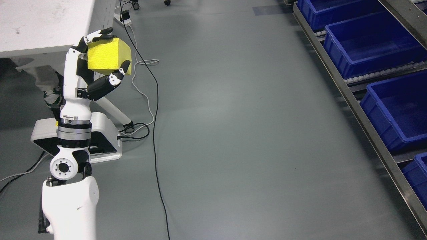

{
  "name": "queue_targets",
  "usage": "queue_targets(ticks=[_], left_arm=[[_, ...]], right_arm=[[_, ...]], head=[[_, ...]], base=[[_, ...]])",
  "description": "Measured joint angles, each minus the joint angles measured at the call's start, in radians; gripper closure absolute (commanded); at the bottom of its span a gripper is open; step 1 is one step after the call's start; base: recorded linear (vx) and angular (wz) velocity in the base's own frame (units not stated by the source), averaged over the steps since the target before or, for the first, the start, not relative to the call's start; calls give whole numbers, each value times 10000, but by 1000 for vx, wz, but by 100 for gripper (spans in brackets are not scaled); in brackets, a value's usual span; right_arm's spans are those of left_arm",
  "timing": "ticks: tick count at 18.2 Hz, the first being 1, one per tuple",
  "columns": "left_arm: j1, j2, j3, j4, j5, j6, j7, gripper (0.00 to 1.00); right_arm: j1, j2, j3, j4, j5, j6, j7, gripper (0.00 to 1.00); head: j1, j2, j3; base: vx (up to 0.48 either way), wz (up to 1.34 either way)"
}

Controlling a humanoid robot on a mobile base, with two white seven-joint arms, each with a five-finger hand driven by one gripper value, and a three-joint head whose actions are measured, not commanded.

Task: Move yellow foam block to right shelf middle
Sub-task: 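Hold the cube raised in the left hand while driving to the bin shelf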

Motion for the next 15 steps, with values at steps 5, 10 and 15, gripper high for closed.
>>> queue_targets(ticks=[5, 10, 15], left_arm=[[2, -2, 7, 14, 11, 11, 0, 74], [-41, -4, 15, 49, 48, 87, -1, 74], [-81, -5, 19, 69, 62, 103, -5, 74]], right_arm=[[2, 0, 0, 0, 0, 0, 0, 0], [0, 0, 0, 0, 0, 0, 0, 0], [0, 0, 0, 0, 0, 0, 0, 0]], head=[[0, 0, 0], [0, 0, 0], [0, 0, 0]], base=[[243, -134], [300, -158], [383, -142]])
